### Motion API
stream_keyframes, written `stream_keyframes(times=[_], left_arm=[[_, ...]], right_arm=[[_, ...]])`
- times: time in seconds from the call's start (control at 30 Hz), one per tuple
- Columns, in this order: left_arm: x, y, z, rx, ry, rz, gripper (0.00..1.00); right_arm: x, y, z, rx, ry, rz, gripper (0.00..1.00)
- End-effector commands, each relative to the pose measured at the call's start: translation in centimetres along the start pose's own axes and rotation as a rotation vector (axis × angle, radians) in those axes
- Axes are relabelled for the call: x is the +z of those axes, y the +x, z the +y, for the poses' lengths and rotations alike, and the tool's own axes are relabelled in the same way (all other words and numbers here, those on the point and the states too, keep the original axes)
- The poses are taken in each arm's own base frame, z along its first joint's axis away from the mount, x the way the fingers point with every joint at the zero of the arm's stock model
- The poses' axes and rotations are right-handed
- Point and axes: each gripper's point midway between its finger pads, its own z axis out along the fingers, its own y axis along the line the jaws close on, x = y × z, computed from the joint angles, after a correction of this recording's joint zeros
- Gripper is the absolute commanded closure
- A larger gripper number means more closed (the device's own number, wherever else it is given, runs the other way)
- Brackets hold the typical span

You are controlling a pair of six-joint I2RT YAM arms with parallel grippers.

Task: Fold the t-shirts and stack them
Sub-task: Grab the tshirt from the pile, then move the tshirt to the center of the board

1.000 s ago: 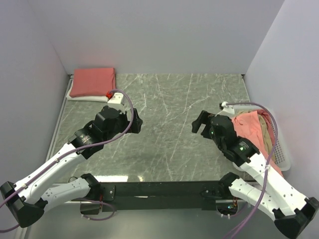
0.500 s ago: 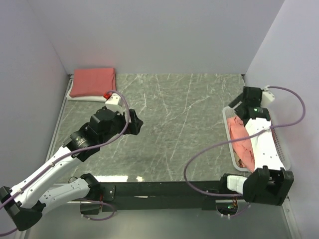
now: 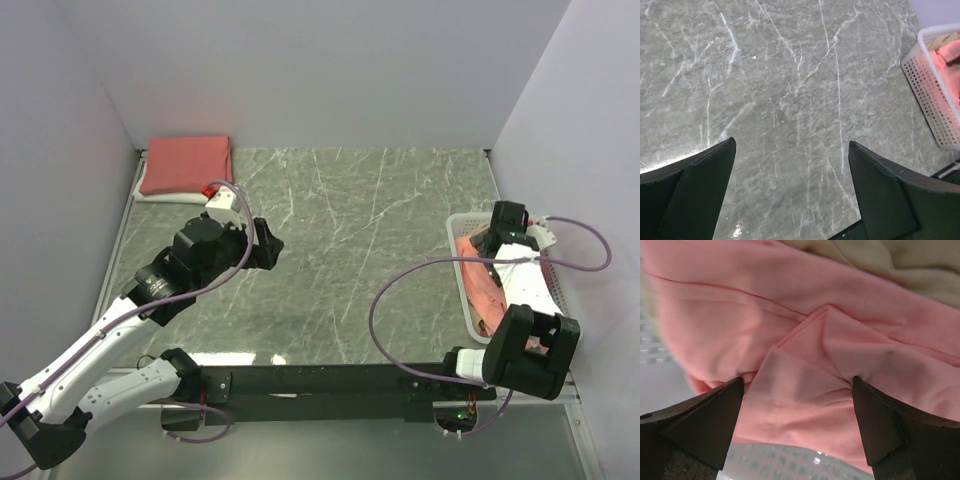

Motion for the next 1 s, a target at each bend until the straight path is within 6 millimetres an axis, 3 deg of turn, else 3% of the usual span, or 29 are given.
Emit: stream_keyframes(times=[0.0,0.1,0.2,0.23,0.27,0.3,0.37,0.53,0.67,0.83,0.87,0.93,0.97], left_arm=[[0.2,-1.1,-0.4,-0.009,0.033,-0.025,0.01],[0.5,-1.0,0.1,-0.016,0.019,-0.02,0.01],[0.5,-1.0,0.3,-0.018,0.008,-0.025,0.01],[0.5,-1.1,0.4,-0.018,0.003,-0.029,0.0],[0.5,-1.1,0.4,-0.018,0.002,-0.031,0.0],[0.5,-1.0,0.5,-0.019,-0.002,-0.03,0.0],[0.6,-1.0,0.7,-0.017,-0.011,-0.031,0.0],[0.5,-1.1,0.7,-0.022,-0.012,-0.034,0.01],[0.4,-1.2,0.7,-0.021,-0.011,-0.042,0.01],[0.5,-1.2,1.3,-0.018,-0.04,-0.042,0.01],[0.6,-1.1,1.4,-0.019,-0.045,-0.041,0.0],[0.6,-1.2,1.7,-0.021,-0.057,-0.044,0.0],[0.6,-1.3,1.8,-0.024,-0.064,-0.047,0.01]], right_arm=[[1.1,0.0,-0.3,0.069,-0.01,-0.058,0.05],[1.8,0.9,-0.6,0.049,0.006,-0.031,0.1],[0.9,0.3,-0.4,0.047,-0.01,-0.038,0.29],[-0.2,-0.6,-0.1,0.053,-0.036,-0.064,0.4],[-1.0,-1.3,-0.1,0.062,-0.049,-0.082,0.67],[-2.1,-2.1,0.2,0.062,-0.072,-0.1,0.83],[-5.3,-4.4,1.2,0.076,-0.169,-0.165,1.0],[-12.2,-7.8,2.6,0.057,-0.367,-0.26,1.0],[-18.9,-10.7,5.7,0.041,-0.582,-0.288,1.0],[-25.2,-11.4,10.1,0.008,-0.84,-0.236,1.0],[-28.4,-11.2,11.5,-0.02,-0.928,-0.242,1.0],[-31.0,-10.7,13.3,-0.053,-0.985,-0.247,1.0],[-34.5,-9.8,14.4,-0.082,-1.08,-0.242,1.0]])
